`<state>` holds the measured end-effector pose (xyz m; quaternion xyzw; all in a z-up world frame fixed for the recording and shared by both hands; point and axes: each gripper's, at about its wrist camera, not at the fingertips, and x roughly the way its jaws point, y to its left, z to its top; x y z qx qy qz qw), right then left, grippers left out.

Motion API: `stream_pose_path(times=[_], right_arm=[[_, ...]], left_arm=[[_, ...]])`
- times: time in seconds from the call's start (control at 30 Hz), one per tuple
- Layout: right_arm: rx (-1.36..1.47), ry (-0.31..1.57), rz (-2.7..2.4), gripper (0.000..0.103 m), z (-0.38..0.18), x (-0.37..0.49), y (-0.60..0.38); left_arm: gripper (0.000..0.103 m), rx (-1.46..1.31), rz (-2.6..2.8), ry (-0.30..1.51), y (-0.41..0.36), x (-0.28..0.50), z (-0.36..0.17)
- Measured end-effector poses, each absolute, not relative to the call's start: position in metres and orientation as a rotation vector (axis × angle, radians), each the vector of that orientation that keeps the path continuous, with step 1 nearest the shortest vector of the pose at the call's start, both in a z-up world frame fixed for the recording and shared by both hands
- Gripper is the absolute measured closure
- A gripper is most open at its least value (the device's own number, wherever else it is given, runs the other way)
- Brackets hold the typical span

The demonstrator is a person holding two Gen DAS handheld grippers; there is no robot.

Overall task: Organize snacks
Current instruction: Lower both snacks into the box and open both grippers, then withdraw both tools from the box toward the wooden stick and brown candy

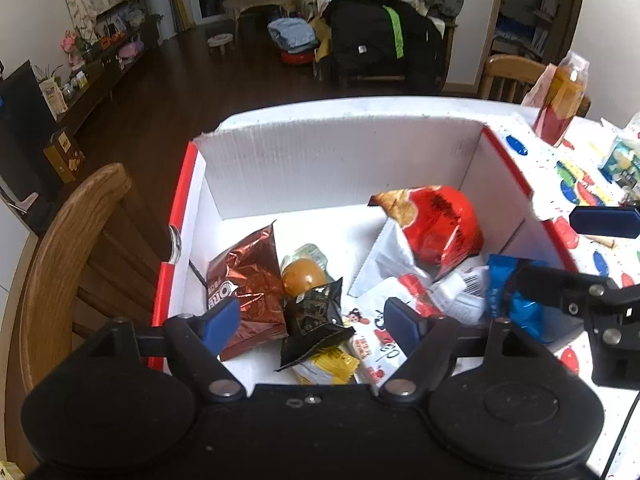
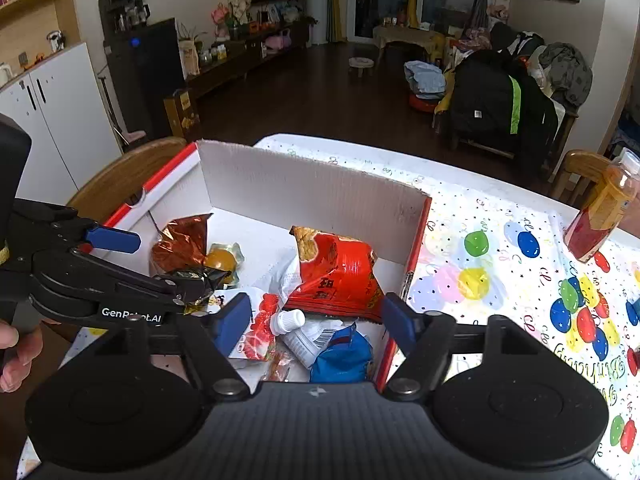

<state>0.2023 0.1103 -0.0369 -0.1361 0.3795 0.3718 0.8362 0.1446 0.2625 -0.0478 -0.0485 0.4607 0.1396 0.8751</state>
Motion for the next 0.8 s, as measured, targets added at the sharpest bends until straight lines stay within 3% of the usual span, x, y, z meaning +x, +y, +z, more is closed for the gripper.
stream_pose_path(times=[0.17, 0.23, 0.47, 0.6, 0.8], right_arm=[[-0.249, 0.790, 0.795, 0.027, -0.024, 0.196, 0.096], [-0.230, 0.781, 0.799, 0.021, -0.019, 0.194, 0.090], [-0.176, 0.749, 0.795, 0.019, -0.001, 0.187, 0.060], [-0.141, 0.730, 0.787, 0.001, 0.006, 0.186, 0.038], [-0.095, 0.705, 0.783, 0.001, 0.013, 0.185, 0.002]], left_arm=[[0.020, -0.101, 0.282, 0.918, 0.256, 0.136, -0.034], [0.017, -0.096, 0.280, 0.900, 0.252, 0.133, -0.029], [0.010, -0.109, 0.261, 0.831, 0.236, 0.120, -0.009], [0.007, -0.108, 0.243, 0.797, 0.221, 0.117, 0.000], [0.001, -0.109, 0.207, 0.750, 0.190, 0.116, 0.009]])
